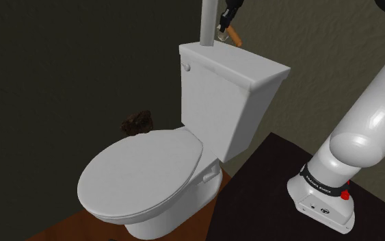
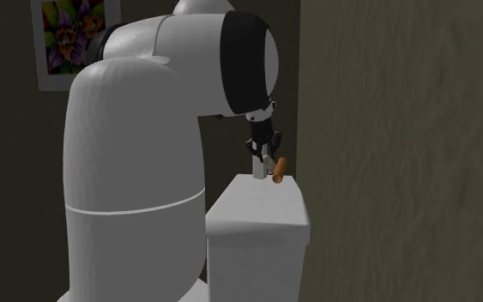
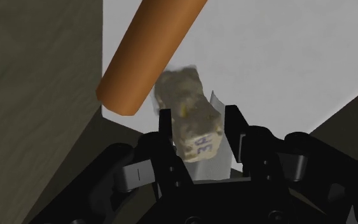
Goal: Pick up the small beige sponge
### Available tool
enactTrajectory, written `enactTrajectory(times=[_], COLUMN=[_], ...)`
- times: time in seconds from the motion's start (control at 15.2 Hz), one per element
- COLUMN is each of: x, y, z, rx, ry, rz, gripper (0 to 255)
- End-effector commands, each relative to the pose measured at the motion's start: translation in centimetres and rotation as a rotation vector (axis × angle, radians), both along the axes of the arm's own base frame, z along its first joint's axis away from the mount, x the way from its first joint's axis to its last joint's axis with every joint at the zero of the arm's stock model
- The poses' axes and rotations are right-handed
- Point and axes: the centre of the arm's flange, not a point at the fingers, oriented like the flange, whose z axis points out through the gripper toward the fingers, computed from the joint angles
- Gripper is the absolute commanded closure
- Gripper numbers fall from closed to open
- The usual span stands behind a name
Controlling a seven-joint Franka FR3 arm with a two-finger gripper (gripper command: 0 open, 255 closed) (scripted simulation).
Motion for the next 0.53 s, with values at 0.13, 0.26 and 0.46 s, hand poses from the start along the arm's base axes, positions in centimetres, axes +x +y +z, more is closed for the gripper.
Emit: enactTrajectory(times=[0.13,0.26,0.46], x=[0.1,0.1,0.1], y=[0.1,0.1,0.1], z=[2.1,3.2,4.3], rx=[0.0,0.0,0.0], ry=[0.0,0.0,0.0], rz=[0.0,0.0,0.0], gripper=[255,255,255])
